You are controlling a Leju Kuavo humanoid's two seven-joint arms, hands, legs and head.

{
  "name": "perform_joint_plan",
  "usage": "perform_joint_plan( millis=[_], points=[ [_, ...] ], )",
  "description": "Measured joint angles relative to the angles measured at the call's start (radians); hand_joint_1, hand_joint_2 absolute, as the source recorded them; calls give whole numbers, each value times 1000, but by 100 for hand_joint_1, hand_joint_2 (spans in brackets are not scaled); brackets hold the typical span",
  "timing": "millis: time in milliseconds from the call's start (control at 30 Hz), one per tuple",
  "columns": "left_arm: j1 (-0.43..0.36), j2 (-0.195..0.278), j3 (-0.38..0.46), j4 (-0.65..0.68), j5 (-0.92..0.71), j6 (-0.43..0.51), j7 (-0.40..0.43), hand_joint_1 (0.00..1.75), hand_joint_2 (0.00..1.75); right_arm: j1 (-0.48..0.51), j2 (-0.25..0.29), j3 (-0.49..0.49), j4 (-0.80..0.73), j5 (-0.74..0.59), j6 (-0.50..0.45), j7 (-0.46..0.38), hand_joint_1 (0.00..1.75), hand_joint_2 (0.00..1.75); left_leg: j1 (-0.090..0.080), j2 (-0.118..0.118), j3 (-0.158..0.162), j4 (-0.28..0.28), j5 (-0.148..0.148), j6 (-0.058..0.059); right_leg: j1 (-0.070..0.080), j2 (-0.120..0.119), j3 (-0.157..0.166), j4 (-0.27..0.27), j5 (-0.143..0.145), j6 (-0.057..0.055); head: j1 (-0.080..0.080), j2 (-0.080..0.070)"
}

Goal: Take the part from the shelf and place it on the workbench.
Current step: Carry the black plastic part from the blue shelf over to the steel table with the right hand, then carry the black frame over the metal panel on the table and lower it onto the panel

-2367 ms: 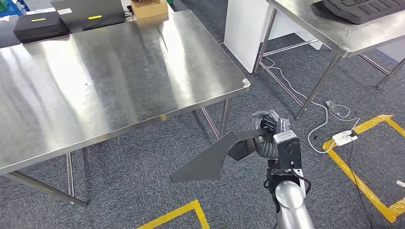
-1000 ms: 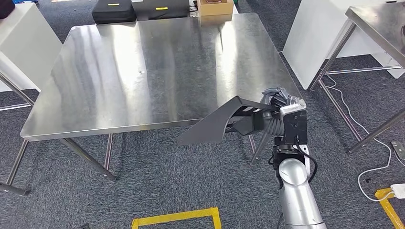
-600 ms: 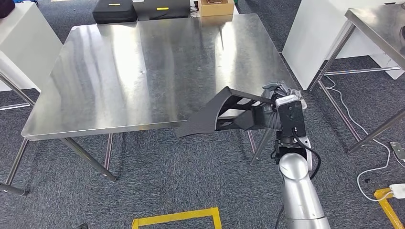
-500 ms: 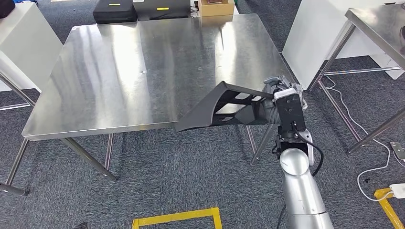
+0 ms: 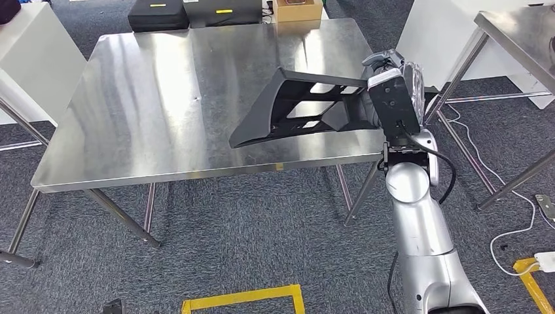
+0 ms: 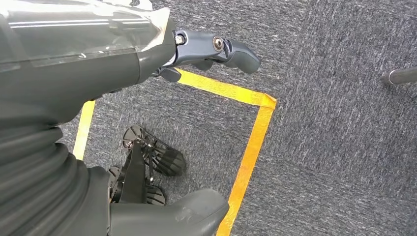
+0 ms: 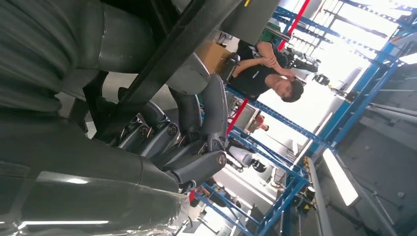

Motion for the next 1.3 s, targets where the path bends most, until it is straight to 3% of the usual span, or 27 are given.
perform_joint_plan(
  millis=[567,733,833,900,967,1033,1067,1100,1167,1233,1300],
  points=[
    [-1,-1,-6,0,2,-19,10,0,175,-52,-16,51,85,41,11,8,175,175,-1,0,-2,3,-1,2,-5,0,1,-1,0,1,0,0],
    [-2,-1,-8,0,1,-18,10,0,175,-53,-21,57,101,41,17,8,175,175,-2,0,-5,11,-5,9,-7,1,2,-2,0,2,0,0],
    [-5,-3,-8,0,1,-18,10,0,175,-55,-23,57,104,41,17,8,175,175,2,4,3,-1,-1,21,-3,0,3,-5,0,8,0,0],
    [-7,-5,-8,0,1,-18,9,0,175,-61,-26,58,105,41,17,8,175,175,8,11,17,-21,6,32,2,-12,-24,45,-22,7,2,0],
    [-9,-5,-8,0,1,-18,9,0,175,-67,-28,59,108,41,17,9,175,175,11,17,23,-27,6,36,2,-25,-94,174,-69,1,2,0],
    [-9,-6,-9,0,1,-17,9,0,175,-66,-31,62,113,41,19,10,175,175,11,20,24,-26,2,35,-1,-29,-156,275,-93,6,2,0],
    [-9,-6,-9,0,1,-17,9,0,175,-65,-33,63,115,41,19,10,175,175,12,20,26,-25,-1,33,-3,-29,-160,273,-82,13,2,0],
    [-9,-7,-9,0,1,-17,9,0,175,-65,-34,64,117,40,20,11,175,175,13,19,28,-23,-5,29,-6,-30,-142,229,-56,23,2,0],
    [-10,-8,-9,0,1,-17,9,0,175,-66,-36,65,119,39,20,11,175,175,14,18,31,-13,-20,17,-12,-29,-73,87,3,37,4,0],
    [-11,-7,-9,0,1,-16,9,0,175,-66,-34,69,121,38,22,11,175,175,11,18,32,-2,-35,3,-11,-27,-30,7,24,29,4,0],
    [-12,-8,-8,0,1,-14,8,0,175,-65,-32,72,123,38,23,11,175,175,12,17,32,-1,-43,-7,-8,-27,-27,4,17,8,2,0]
  ],
)
